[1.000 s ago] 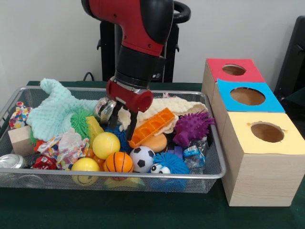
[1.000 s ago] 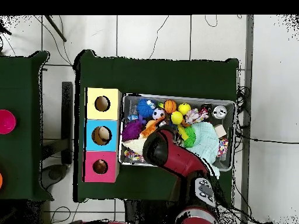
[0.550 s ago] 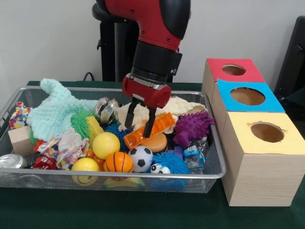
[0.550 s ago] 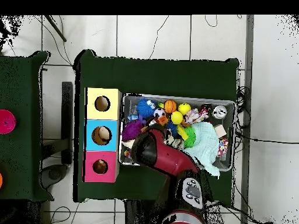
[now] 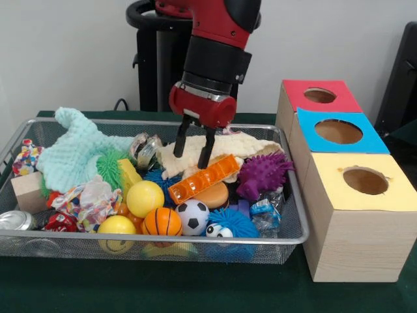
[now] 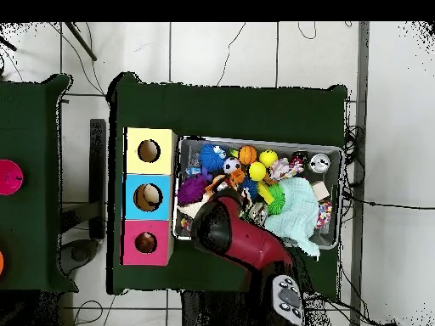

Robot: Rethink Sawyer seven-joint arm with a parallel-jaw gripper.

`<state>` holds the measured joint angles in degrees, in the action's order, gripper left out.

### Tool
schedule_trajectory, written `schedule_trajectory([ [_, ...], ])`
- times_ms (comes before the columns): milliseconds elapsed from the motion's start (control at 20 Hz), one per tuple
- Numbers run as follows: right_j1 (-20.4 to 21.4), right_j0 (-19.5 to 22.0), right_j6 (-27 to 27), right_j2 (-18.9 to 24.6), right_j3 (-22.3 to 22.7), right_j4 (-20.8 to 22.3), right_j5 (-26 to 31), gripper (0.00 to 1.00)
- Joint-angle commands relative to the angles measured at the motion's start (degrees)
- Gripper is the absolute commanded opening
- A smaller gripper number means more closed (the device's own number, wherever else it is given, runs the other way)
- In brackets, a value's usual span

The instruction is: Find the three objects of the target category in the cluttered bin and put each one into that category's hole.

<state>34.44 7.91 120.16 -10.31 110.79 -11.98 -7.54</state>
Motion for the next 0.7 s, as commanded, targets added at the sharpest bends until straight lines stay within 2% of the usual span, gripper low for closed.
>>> schedule_trajectory([
  [50, 5.2, 11.4, 8.2, 10.1, 9.8, 10.8, -3.0, 1.00],
  [150, 5.9, 16.3, 6.9, 13.2, 11.5, 15.4, -3.5, 1.00],
  [300, 3.7, 19.5, 6.9, 14.5, 11.8, 19.8, -5.5, 1.00],
  [450, 1.3, 19.9, 8.9, 14.4, 12.0, 22.0, -9.3, 1.00],
  [550, -1.8, 19.6, 10.6, 14.2, 11.4, 23.2, -14.0, 1.00],
  [700, -3.2, 19.2, 12.1, 13.5, 11.2, 23.0, -16.8, 1.00],
])
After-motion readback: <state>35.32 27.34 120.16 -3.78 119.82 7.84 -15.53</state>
